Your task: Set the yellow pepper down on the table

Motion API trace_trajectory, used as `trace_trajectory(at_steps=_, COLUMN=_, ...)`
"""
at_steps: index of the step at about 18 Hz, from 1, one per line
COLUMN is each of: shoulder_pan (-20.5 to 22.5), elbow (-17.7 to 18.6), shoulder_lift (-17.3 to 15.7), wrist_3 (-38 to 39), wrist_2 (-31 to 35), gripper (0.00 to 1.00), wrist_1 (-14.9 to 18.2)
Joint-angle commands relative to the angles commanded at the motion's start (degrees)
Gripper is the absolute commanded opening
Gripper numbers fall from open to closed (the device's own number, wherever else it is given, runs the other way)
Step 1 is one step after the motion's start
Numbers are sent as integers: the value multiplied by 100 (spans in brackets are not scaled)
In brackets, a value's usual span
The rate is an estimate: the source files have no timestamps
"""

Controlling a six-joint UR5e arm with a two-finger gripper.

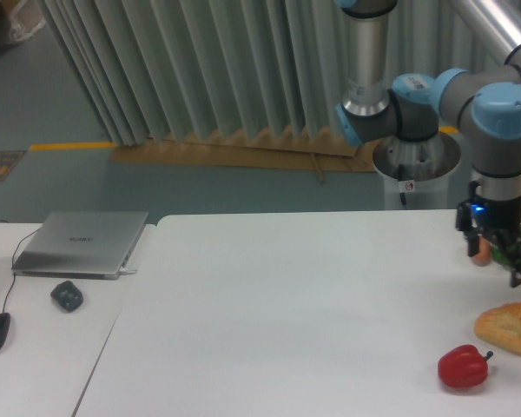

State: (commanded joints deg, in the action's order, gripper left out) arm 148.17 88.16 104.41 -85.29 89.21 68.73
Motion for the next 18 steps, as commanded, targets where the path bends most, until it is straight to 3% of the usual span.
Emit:
trace_trajectory(at_steps=2, shoulder_pan=167, elbow=-9, shoulder_lift=62, wrist_3=-574, wrist_2=-17, gripper=100, wrist_1=0)
trace_trajectory(at_steps=8, shoulder_pan=449, elbow=-158, shoulder_lift=299, wrist_3=-1085, wrist_2=-97, gripper=100, wrist_1=-281)
trace_trajectory(at_steps=11, shoulder_pan=624, elbow=-194, shoulder_lift=378, wrist_3=-1104, wrist_2=-141, gripper=100, wrist_1=-658)
trace_trajectory(at_steps=18, shoulder_pan=994, elbow=-475, shoulder_lift=589, wrist_3=-1069, wrist_2=-123, gripper=100, wrist_1=-895)
